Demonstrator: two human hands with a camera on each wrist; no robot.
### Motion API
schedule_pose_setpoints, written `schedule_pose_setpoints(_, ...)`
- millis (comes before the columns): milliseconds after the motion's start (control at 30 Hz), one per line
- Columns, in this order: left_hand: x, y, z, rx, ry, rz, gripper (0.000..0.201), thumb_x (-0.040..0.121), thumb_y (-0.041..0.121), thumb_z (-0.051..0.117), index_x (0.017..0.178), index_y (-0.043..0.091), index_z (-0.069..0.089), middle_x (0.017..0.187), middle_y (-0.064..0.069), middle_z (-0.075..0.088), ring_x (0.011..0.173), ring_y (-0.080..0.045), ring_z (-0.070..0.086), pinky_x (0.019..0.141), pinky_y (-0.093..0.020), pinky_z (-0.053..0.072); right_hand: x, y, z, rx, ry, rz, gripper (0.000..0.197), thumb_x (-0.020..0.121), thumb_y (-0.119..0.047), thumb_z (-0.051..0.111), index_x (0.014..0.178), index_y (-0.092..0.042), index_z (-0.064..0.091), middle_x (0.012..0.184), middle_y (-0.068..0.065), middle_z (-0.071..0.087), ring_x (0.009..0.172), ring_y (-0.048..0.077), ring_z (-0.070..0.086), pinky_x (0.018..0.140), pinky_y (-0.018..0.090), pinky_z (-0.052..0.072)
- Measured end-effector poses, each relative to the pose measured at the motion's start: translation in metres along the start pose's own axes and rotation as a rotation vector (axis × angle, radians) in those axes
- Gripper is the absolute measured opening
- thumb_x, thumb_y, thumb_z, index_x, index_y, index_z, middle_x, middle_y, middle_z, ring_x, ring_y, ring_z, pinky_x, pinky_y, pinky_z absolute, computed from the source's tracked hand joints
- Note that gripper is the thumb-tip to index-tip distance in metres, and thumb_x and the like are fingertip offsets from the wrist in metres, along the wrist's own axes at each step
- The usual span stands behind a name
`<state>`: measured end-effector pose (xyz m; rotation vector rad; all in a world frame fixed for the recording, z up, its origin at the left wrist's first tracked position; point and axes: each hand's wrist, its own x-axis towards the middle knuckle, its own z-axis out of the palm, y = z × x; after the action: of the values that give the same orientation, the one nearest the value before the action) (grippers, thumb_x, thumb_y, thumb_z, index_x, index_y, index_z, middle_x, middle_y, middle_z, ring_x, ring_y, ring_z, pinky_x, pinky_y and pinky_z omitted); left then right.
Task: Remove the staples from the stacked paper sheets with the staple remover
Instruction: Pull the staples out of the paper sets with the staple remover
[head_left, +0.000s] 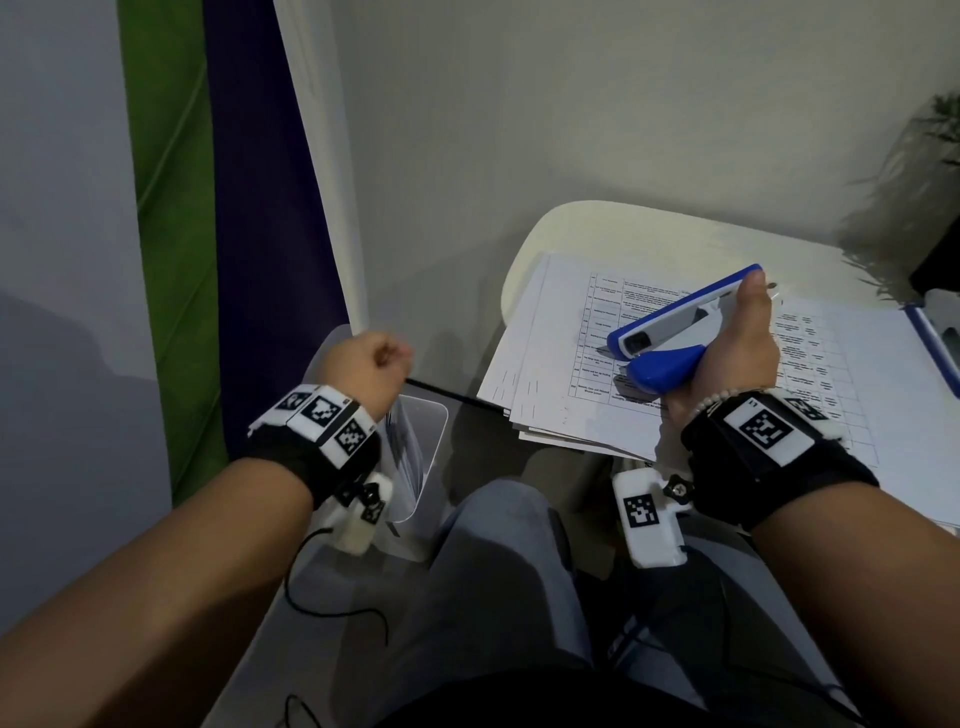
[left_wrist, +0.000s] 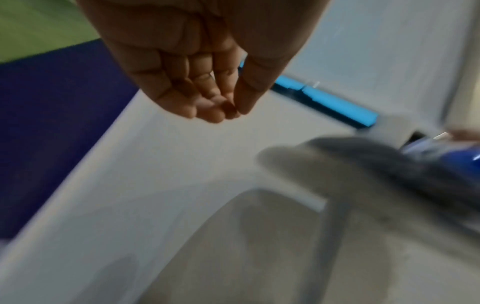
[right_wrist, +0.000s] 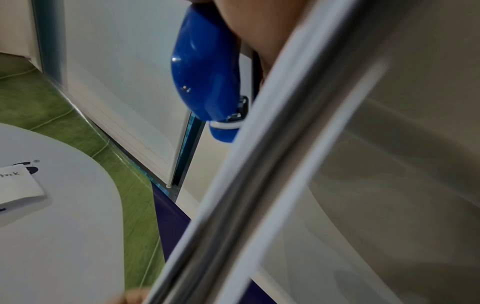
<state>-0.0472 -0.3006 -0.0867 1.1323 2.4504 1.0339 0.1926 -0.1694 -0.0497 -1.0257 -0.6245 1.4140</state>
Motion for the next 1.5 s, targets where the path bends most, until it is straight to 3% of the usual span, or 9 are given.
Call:
schedule_pose_setpoints(133, -0.025, 0.073, -0.004, -0.136, -0.081, 0.130, 0.008, 0.085, 0.026, 0.064, 0.088, 0.021, 0.070, 0.074, 0.011, 0.063, 0.074, -0.009, 0.059, 0.077, -0.023, 0.048, 0.000, 0.000, 0.000, -0.003, -0.026, 0.027, 0.036, 0.091, -0.053, 0.051, 0.088, -0.017, 0.053, 0.077, 0.002, 0.055, 0.070, 0.023, 0.061, 0.072, 0.047, 0.055)
schedule_pose_setpoints(267, -0.048, 0.088, 0.014, 0.354, -0.376, 0.138, 0.044, 0.085, 0.053, 0.056, 0.116, 0.022, 0.059, 0.109, 0.004, 0.064, 0.100, -0.016, 0.059, 0.090, -0.034, 0.048, 0.001, -0.003, 0.001, 0.005, -0.050, 0.077, 0.036, 0.090, -0.053, 0.053, 0.088, -0.018, 0.054, 0.078, 0.002, 0.055, 0.067, 0.021, 0.060, 0.066, 0.041, 0.055)
schedule_pose_setpoints(400, -0.055, 0.087, 0.018, 0.496, -0.377, 0.127, 0.057, 0.081, 0.060, 0.054, 0.124, 0.022, 0.049, 0.112, 0.005, 0.062, 0.101, -0.017, 0.057, 0.086, -0.035, 0.049, 0.004, -0.019, -0.003, 0.062, -0.058, 0.150, 0.033, 0.087, -0.052, 0.058, 0.089, -0.019, 0.056, 0.075, 0.002, 0.056, 0.071, 0.023, 0.063, 0.075, 0.049, 0.056)
schedule_pose_setpoints(600, -0.052, 0.100, 0.015, 0.280, -0.370, 0.033, 0.051, 0.077, 0.053, 0.066, 0.114, 0.020, 0.056, 0.109, 0.003, 0.060, 0.100, -0.017, 0.056, 0.088, -0.033, 0.048, 0.016, -0.036, -0.022, 0.018, 0.021, 0.225, 0.037, 0.085, -0.058, 0.057, 0.095, -0.022, 0.057, 0.107, 0.007, 0.066, 0.093, 0.027, 0.067, 0.085, 0.053, 0.054)
schedule_pose_setpoints(833, -0.050, 0.124, 0.017, -0.157, -0.332, 0.023, 0.024, 0.077, 0.026, 0.072, 0.092, 0.030, 0.054, 0.092, 0.003, 0.067, 0.081, -0.017, 0.067, 0.078, -0.035, 0.055, 0.009, -0.032, -0.028, 0.021, 0.052, 0.222, 0.032, 0.089, -0.054, 0.055, 0.087, -0.022, 0.055, 0.063, -0.004, 0.061, 0.051, 0.013, 0.065, 0.055, 0.034, 0.055)
schedule_pose_setpoints(933, -0.057, 0.128, 0.023, -0.185, -0.363, 0.089, 0.028, 0.083, 0.014, 0.062, 0.101, 0.032, 0.050, 0.099, 0.000, 0.066, 0.077, -0.020, 0.067, 0.065, -0.031, 0.057, 0.005, -0.035, -0.030, 0.029, 0.020, 0.247, 0.035, 0.087, -0.058, 0.054, 0.091, -0.023, 0.056, 0.077, 0.001, 0.062, 0.067, 0.020, 0.067, 0.065, 0.044, 0.058)
schedule_pose_setpoints(1100, -0.051, 0.136, 0.014, -0.148, -0.180, 0.234, 0.037, 0.086, 0.010, 0.057, 0.112, 0.035, 0.055, 0.107, 0.003, 0.062, 0.091, -0.017, 0.061, 0.081, -0.027, 0.050, 0.000, -0.050, -0.035, 0.010, -0.052, 0.303, 0.052, 0.083, -0.067, 0.052, 0.101, -0.019, 0.061, 0.088, 0.012, 0.074, 0.074, 0.034, 0.072, 0.075, 0.060, 0.053)
schedule_pose_setpoints(1367, -0.039, 0.165, -0.025, -0.526, 0.134, 0.427, 0.039, 0.083, 0.004, 0.063, 0.098, 0.039, 0.056, 0.091, 0.015, 0.063, 0.078, 0.002, 0.064, 0.069, -0.019, 0.055, -0.010, -0.103, -0.029, -0.075, -0.138, 0.068, 0.051, 0.087, -0.070, 0.038, 0.121, -0.035, 0.053, 0.104, -0.003, 0.067, 0.077, 0.016, 0.071, 0.054, 0.032, 0.056)
schedule_pose_setpoints(1500, -0.043, 0.173, -0.017, -0.731, -0.002, 0.322, 0.029, 0.081, -0.004, 0.065, 0.090, 0.023, 0.060, 0.080, 0.009, 0.067, 0.063, 0.005, 0.063, 0.058, -0.011, 0.049, -0.030, -0.130, -0.005, -0.117, -0.199, -0.207, 0.064, 0.077, -0.080, 0.040, 0.120, -0.035, 0.054, 0.114, -0.004, 0.066, 0.096, 0.016, 0.068, 0.083, 0.040, 0.056)
